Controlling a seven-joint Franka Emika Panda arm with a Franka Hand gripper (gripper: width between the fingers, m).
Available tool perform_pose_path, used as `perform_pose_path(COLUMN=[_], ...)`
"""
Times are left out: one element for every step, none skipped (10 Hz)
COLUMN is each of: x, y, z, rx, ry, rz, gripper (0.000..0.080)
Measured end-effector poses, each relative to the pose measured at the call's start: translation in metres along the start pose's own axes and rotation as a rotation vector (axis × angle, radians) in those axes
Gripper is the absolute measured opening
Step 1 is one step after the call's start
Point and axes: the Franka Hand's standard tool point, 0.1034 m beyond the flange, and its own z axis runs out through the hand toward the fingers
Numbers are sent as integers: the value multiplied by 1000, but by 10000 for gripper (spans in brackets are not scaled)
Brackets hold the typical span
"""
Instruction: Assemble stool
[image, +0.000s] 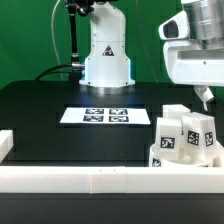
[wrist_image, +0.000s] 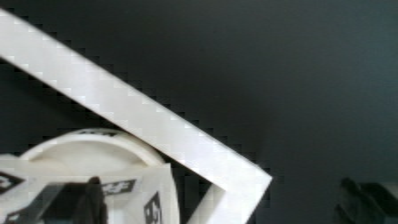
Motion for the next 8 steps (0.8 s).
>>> perform_pose_path(x=[1,3,4,5,5,7,8,9], y=[2,5,5,6,7,6,7,7], z=[0,-1,-3,-5,-7,-9,-8,-8], rx=[-12,-38,-56,-77,-96,-127,-128,-130], ry=[2,5,10,8,7,20,17,15], rz=[-146,-310,-404,-534,-633,-799,-864,-905], gripper=[648,648,648,648,648,648,648,648])
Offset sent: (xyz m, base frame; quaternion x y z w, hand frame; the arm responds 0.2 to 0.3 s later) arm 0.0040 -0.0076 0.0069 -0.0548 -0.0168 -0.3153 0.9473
